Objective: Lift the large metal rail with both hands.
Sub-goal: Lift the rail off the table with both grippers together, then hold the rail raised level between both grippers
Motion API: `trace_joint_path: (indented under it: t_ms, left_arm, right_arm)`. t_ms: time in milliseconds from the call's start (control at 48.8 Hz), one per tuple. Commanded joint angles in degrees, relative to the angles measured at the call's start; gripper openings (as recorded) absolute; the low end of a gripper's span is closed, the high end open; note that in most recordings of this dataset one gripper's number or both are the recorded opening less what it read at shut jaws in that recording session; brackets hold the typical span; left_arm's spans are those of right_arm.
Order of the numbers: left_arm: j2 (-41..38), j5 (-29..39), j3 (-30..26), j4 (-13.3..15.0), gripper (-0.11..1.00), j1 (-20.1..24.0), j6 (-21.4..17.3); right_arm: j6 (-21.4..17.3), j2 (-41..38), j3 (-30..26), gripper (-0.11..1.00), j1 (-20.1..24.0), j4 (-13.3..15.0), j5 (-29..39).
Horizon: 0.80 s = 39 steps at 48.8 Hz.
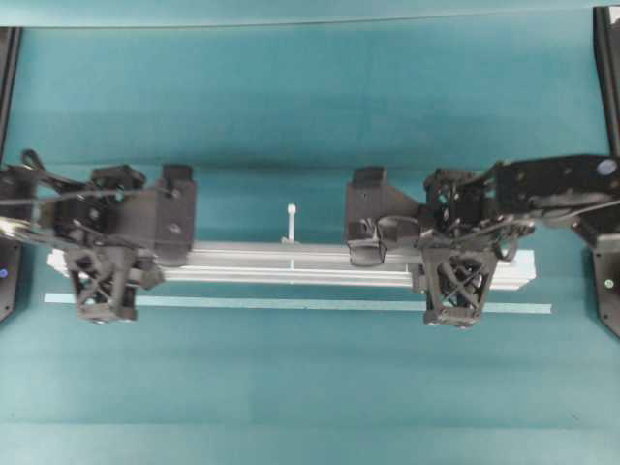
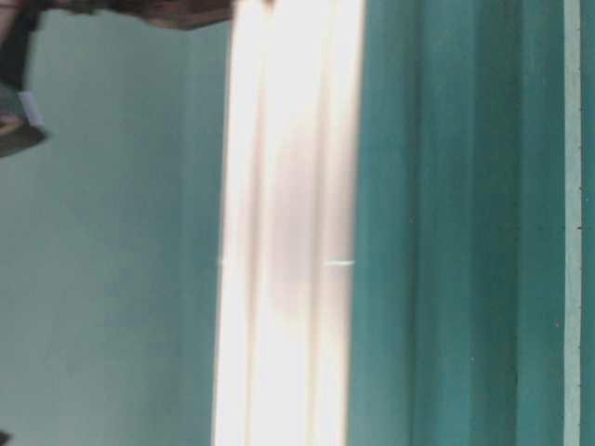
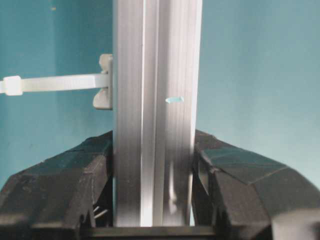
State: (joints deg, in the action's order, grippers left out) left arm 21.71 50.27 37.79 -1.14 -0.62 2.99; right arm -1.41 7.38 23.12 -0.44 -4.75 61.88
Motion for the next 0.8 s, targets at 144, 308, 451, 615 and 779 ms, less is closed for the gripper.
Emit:
trace_joint_path:
  t_ms: [144,308,451,615,779]
  left_arm:
    - [2.4,6.0,-6.8,-0.1,0.36,0.2,0.1]
    - [2.4,9.0,-10.5,-0.1,0.36,0.7,0.2]
    - [2.4,12.4,-14.9,-0.1,0.36,1.1,0.1]
    - [2.0,19.2,-20.5,-0.1,0.36,1.3,0.1]
    - [1.2,24.7,-25.8,-0.1,0.36,1.3,0.1]
  right_arm:
    - [-0.2,1.1,-9.2,0.39,0.0,-0.4,9.7]
    - [-0.2,1.1,-14.5,0.39,-0.2,-0.5,16.3]
    - [-0.2,1.0,-17.6,0.39,-0.4,-0.5,20.5]
    - [-0.2,1.1,-22.3,0.39,-0.5,-0.5,25.2]
    - [-0.3,1.2,-27.0,0.39,-0.5,-0.5,27.6]
